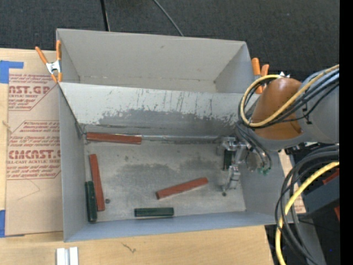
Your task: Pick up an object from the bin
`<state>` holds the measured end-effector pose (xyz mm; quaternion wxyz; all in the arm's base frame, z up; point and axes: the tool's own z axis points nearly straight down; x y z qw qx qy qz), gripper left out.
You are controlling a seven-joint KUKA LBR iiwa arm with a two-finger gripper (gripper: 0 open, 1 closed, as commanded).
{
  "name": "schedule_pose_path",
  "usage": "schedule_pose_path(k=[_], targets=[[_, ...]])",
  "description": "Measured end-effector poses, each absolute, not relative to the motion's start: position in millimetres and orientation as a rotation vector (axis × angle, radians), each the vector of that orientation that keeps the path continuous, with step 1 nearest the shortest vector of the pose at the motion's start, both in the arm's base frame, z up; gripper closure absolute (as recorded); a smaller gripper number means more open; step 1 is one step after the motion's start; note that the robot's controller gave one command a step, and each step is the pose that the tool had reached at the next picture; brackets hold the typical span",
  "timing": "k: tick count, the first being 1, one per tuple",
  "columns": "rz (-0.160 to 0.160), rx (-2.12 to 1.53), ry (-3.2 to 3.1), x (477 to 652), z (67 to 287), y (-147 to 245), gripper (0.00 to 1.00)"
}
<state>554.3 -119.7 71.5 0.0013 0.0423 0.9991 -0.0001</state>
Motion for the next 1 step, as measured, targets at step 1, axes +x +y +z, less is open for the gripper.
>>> schedule_pose_path(k=[1], targets=[[-0.001, 0.112, 3.139, 507.4, 87.1, -120.7, 0.0]])
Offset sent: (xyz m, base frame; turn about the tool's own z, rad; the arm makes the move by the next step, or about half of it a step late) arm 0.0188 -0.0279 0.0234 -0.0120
